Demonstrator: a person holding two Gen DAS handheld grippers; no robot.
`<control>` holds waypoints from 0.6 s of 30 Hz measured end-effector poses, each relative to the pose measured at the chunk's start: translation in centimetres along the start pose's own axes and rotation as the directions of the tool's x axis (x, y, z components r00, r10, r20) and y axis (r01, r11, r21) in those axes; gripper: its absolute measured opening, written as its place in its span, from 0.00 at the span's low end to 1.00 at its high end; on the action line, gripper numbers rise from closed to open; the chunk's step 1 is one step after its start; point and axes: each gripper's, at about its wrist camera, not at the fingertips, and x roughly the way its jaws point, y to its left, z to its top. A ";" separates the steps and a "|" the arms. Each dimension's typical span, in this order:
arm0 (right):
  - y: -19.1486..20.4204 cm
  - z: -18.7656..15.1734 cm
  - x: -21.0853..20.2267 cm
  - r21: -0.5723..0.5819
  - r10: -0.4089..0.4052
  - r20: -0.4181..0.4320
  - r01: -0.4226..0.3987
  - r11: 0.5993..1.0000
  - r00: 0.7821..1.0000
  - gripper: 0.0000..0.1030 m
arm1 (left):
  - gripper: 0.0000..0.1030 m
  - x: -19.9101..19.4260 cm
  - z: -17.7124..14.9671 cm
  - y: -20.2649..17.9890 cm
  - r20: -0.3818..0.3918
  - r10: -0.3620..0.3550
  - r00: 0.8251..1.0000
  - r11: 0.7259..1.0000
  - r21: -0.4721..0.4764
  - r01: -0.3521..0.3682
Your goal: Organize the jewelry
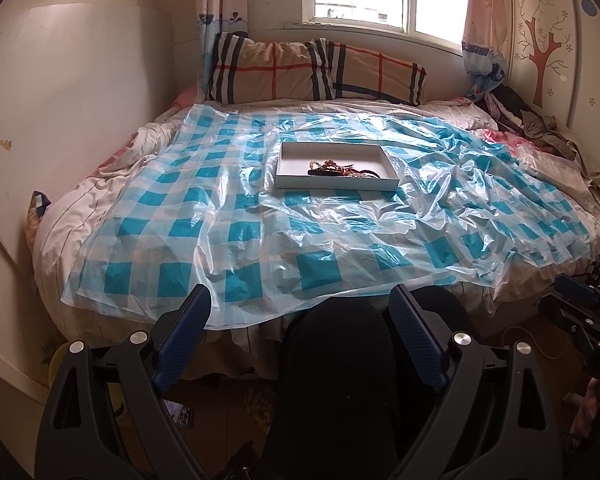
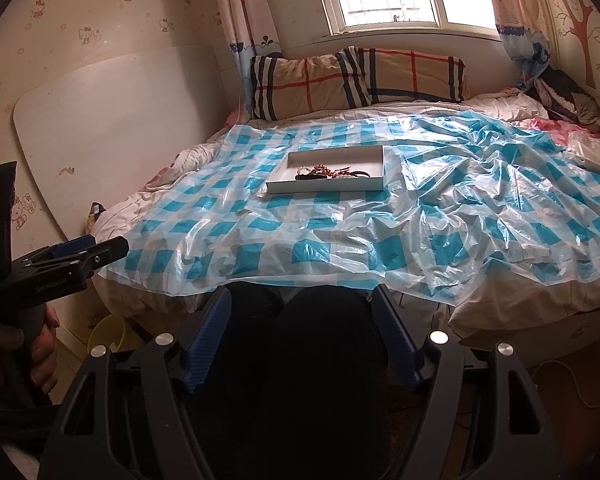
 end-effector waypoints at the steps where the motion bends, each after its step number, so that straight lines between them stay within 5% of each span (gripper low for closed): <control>1: 0.0 0.0 0.0 0.001 0.000 0.000 0.000 1.000 1.000 0.69 | 0.85 0.0 0.0 0.0 0.000 0.000 1.000 1.000 0.001 0.000; 18: 0.0 0.0 0.0 0.002 0.001 0.000 -0.001 1.000 1.000 0.71 | 0.89 0.3 -0.2 0.6 -0.010 0.006 1.000 1.000 -0.007 -0.006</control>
